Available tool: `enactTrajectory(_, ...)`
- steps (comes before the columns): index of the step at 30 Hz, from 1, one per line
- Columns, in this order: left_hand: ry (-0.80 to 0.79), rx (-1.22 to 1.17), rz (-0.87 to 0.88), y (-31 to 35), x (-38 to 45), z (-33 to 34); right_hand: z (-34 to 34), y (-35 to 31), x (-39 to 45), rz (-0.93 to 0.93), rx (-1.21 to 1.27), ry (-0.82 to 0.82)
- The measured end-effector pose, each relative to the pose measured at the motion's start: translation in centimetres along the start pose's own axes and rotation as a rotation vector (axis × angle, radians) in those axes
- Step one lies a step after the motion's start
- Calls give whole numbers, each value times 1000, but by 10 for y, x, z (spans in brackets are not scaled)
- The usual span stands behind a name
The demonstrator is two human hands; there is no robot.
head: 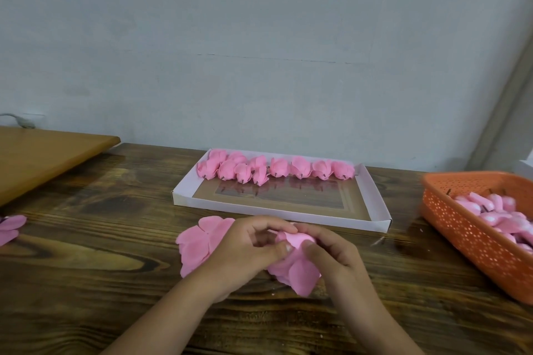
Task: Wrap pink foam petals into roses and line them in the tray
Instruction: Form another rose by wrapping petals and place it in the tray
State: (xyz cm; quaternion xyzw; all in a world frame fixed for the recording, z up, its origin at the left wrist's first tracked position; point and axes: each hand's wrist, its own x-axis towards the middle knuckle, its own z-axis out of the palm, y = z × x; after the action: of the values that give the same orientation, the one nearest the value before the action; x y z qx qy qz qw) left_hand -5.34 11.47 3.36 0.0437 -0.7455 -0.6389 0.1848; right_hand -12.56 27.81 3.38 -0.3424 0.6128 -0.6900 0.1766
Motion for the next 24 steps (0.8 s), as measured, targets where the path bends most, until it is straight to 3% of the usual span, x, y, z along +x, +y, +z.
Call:
enactTrajectory(5, 92, -61, -21, -1, 3, -1, -3, 2, 1, 35, -2, 113)
enactTrajectory(9, 210, -145, -62, -2, 7, -6, -4, 4, 0, -67, -231, 208)
enactTrajectory(15, 195, -129, -66, -2, 7, -4, -6, 8, -1, -181, -337, 397)
enactTrajectory(24, 175, -35, -19, 0, 4, 1, 5, 7, -6, -264, -359, 382)
